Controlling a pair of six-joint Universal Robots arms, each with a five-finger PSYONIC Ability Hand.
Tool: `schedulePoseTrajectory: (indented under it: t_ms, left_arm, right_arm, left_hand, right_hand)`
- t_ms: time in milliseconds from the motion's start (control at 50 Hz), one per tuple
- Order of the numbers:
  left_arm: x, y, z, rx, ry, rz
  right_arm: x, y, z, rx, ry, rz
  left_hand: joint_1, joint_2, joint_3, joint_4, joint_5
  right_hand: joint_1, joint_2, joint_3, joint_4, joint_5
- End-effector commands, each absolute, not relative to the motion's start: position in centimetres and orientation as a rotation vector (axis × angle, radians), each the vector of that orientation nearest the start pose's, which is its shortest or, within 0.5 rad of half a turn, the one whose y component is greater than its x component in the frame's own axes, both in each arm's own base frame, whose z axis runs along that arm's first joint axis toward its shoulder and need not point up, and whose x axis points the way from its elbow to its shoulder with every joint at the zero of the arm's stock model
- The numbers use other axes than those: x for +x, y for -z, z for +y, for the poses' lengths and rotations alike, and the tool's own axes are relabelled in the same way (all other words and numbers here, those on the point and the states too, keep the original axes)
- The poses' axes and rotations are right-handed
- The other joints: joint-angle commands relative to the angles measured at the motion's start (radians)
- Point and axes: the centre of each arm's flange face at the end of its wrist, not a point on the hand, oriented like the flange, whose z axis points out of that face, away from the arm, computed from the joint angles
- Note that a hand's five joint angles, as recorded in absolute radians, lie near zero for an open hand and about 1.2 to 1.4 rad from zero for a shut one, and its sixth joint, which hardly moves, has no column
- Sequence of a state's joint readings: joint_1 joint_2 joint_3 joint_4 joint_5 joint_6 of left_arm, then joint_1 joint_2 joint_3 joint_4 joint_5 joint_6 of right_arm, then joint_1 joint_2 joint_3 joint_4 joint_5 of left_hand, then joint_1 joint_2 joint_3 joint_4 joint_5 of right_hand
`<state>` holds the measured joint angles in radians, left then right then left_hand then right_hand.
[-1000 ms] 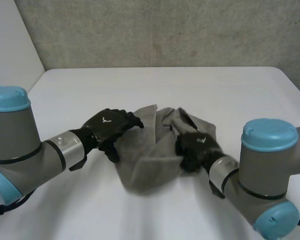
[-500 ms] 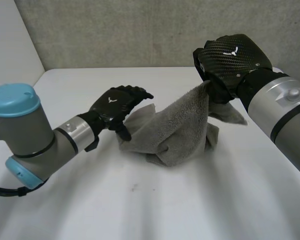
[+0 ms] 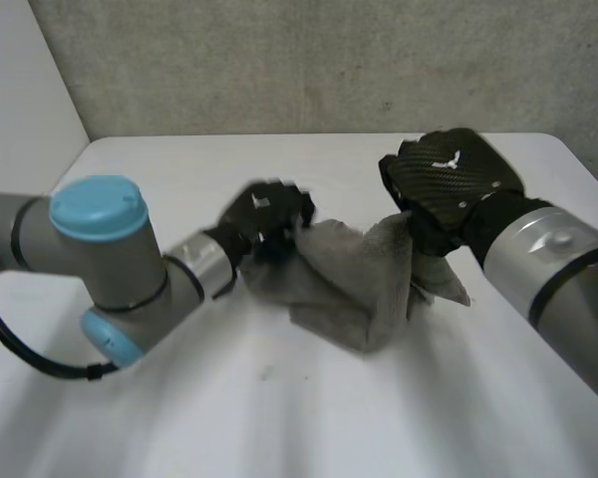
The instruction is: Fold the laundry
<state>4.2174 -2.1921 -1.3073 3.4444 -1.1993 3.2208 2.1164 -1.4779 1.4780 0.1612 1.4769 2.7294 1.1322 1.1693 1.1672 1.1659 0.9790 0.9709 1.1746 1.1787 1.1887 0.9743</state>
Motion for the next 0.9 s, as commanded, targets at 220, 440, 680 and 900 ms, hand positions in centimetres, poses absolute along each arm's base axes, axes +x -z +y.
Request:
schedulePoseTrajectory:
  t_ms: [220, 440, 680, 900]
  left_arm:
    - [-31.2, -38.0, -32.5, -0.346, -2.509, -1.347]
    - [-27.7, -30.4, -28.0, -0.269, -2.412, -1.733]
    - [-27.5, -19.4, -19.2, -0.616, -2.004, -2.065]
    - [-26.5, -16.4, -15.6, -0.764, -1.774, -2.244]
  right_arm:
    - [34.0, -36.8, -30.2, -0.704, 2.513, 1.474]
    - [34.8, -35.1, -29.5, -0.766, 2.532, 1.412]
    - [33.9, -21.8, -24.5, -1.342, 1.830, 1.950]
    - [31.9, -20.0, -22.5, -1.413, 1.692, 2.065]
  left_hand:
    - [0.264, 0.227, 0.229, 0.230, 0.243]
    - [0.264, 0.227, 0.229, 0.230, 0.243]
    - [0.264, 0.227, 0.229, 0.230, 0.243]
    - [0.194, 0.157, 0.159, 0.160, 0.173]
  right_hand:
    - [0.425, 0.222, 0.218, 0.208, 0.247]
    - [0.425, 0.222, 0.218, 0.208, 0.247]
    - [0.425, 0.222, 0.218, 0.208, 0.247]
    - [0.425, 0.222, 0.218, 0.208, 0.247]
